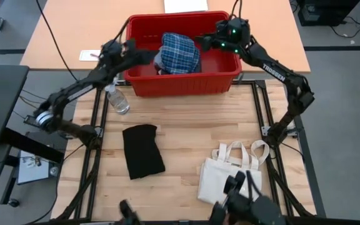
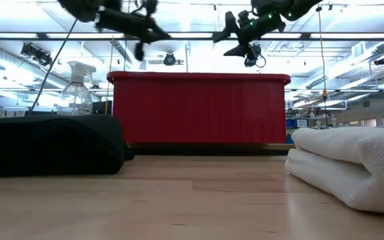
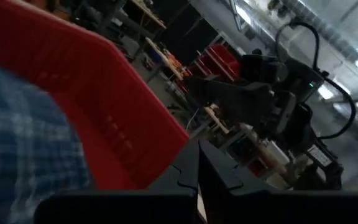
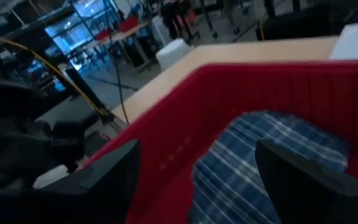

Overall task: Fold laundry
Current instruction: Remove the blue checkered shirt from the red bin

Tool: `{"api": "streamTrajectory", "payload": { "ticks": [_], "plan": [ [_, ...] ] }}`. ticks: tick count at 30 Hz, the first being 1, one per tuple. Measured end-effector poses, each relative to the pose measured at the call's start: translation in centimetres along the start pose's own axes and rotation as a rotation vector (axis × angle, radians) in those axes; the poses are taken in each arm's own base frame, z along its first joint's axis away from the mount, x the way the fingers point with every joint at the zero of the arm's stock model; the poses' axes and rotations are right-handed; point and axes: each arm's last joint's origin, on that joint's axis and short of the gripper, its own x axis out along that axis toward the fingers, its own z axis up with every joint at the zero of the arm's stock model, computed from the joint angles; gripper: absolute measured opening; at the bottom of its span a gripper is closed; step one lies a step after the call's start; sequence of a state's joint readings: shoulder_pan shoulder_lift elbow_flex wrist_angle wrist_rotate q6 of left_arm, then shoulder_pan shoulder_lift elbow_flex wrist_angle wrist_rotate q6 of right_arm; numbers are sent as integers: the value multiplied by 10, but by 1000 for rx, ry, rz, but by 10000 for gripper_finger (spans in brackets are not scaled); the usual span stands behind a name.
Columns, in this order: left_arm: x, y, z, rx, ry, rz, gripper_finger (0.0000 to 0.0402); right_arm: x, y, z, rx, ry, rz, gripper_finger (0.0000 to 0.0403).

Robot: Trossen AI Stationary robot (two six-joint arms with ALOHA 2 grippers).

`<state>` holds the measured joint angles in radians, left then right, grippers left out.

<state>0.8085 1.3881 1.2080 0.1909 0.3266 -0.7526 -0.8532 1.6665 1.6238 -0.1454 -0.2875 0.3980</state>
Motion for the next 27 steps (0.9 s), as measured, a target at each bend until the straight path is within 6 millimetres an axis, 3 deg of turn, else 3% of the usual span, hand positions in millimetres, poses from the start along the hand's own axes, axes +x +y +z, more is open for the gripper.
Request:
{"api": "streamTrajectory", "payload": {
  "ticks": [5, 8, 12, 19, 23, 27],
  "plan": [
    [50, 14, 25, 70, 6, 80, 9, -1, -21, 3, 0, 30, 26, 322],
    [71, 42, 39, -31, 28, 194, 9, -2, -24, 3, -25, 44, 54, 322],
    [95, 88, 45, -139, 107, 272, 26, -2, -23, 3, -92, 45, 68, 322],
    [123, 132, 36, -194, 171, 299, 154, 10, -30, -7, -128, 90, 97, 322],
    [119, 146, 37, -162, 188, 364, 244, 20, -39, -17, -89, 150, 130, 322],
    [112, 155, 36, -110, 200, 498, 306, 30, -44, -27, -52, 192, 148, 322]
  ]
}}
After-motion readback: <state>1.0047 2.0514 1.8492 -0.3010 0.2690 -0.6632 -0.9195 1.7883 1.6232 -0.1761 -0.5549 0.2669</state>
